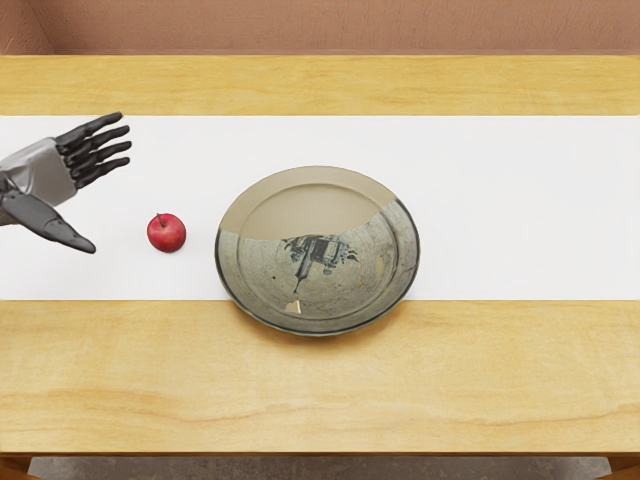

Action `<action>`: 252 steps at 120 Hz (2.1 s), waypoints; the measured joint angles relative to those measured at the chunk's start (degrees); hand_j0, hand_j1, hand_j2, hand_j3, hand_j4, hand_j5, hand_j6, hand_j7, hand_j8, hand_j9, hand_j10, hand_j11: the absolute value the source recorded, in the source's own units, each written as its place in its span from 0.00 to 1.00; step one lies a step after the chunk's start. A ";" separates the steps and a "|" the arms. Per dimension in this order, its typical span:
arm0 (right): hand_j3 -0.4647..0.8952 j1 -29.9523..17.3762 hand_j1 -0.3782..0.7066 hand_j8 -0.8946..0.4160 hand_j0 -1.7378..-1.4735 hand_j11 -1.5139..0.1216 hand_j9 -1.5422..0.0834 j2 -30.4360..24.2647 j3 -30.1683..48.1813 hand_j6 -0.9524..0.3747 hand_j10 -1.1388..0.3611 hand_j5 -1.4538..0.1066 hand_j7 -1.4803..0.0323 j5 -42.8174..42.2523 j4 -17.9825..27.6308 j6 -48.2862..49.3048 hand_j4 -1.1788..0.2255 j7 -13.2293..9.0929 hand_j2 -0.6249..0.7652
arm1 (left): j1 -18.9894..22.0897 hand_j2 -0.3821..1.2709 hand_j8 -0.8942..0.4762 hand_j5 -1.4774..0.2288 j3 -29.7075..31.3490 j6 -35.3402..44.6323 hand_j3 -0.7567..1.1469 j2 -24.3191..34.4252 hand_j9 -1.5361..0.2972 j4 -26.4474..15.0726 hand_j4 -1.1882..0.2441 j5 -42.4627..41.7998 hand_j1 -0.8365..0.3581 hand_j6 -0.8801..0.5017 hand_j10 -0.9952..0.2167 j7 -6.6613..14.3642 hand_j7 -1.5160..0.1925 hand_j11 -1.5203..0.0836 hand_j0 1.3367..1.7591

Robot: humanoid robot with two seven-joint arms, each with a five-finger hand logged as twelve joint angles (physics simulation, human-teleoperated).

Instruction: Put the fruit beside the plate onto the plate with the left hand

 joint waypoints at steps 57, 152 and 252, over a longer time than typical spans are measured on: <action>0.34 -0.17 0.03 0.68 0.30 0.93 0.95 0.00 0.00 0.72 0.76 0.93 0.98 0.00 -0.07 0.00 0.84 0.00 0.45 | -9.21 0.23 0.65 0.86 0.86 1.86 0.40 -4.83 0.83 -8.15 0.82 -0.78 0.99 0.63 0.81 37.70 0.88 0.94 0.76; 0.34 -0.18 0.03 0.68 0.30 0.93 0.95 0.00 0.00 0.72 0.76 0.93 0.98 0.00 -0.04 0.00 0.84 0.00 0.45 | -19.11 0.23 0.64 0.86 14.69 47.66 0.40 -9.46 0.83 -22.45 0.82 22.71 0.98 0.63 0.81 53.25 0.88 0.94 0.76; 0.34 -0.18 0.03 0.68 0.30 0.93 0.95 0.00 0.00 0.72 0.76 0.93 0.98 0.00 -0.05 0.00 0.84 0.00 0.45 | -17.95 0.25 0.53 0.74 22.13 66.38 0.40 -18.48 0.72 -17.53 0.71 34.19 0.83 0.51 0.68 65.49 0.76 0.81 0.76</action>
